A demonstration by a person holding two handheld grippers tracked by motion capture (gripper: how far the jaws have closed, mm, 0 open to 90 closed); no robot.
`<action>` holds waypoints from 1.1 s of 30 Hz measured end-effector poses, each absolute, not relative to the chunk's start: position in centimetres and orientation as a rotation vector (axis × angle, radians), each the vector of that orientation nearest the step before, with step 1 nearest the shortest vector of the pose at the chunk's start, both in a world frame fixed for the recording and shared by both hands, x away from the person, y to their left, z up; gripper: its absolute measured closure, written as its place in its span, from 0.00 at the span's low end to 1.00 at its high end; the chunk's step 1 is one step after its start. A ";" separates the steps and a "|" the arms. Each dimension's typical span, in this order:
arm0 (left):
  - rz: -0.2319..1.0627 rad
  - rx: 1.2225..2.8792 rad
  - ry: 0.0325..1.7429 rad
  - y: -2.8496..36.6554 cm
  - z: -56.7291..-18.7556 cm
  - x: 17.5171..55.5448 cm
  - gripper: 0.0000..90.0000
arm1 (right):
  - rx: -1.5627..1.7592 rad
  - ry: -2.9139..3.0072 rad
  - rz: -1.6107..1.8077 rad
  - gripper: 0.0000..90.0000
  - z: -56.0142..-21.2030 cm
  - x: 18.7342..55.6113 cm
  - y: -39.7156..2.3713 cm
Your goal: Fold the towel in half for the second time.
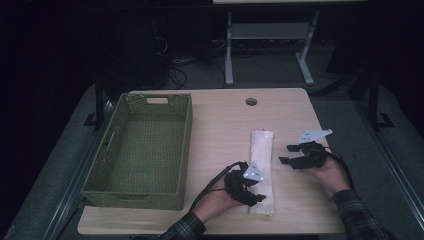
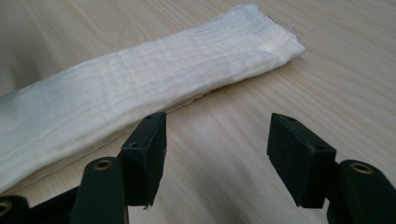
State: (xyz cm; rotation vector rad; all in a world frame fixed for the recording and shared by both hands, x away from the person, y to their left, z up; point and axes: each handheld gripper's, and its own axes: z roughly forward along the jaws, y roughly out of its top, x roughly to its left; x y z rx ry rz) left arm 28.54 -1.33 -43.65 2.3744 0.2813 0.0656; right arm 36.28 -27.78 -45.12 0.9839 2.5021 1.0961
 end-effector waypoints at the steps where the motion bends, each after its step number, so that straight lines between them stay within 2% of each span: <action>1: 0.072 2.374 0.281 -1.6 -43.6 28.7 0.41 | 0.982 2.504 1.096 0.41 -45.1 36.3 -27.8; 9: 0.115 2.400 0.197 -2.5 -43.4 30.3 0.29 | 0.987 2.500 1.106 0.41 -45.1 36.3 -28.0; 15: 0.106 2.439 0.148 -3.5 -44.8 30.9 0.20 | 0.990 2.499 1.104 0.41 -45.0 36.3 -28.1; 24: 0.042 2.463 0.170 -3.6 -46.6 31.4 0.16 | 0.982 2.493 1.102 0.41 -45.0 36.4 -28.3; 26: 0.046 2.462 0.188 -3.6 -46.5 31.2 0.17 | 0.980 2.492 1.099 0.41 -45.0 36.4 -28.3; 28: 0.044 2.466 0.180 -3.6 -46.4 31.0 0.23 | 0.976 2.494 1.092 0.41 -45.0 36.4 -28.3; 33: 0.030 2.480 0.164 -3.5 -45.8 30.0 0.49 | 0.974 2.502 1.110 0.41 -44.8 36.4 -28.3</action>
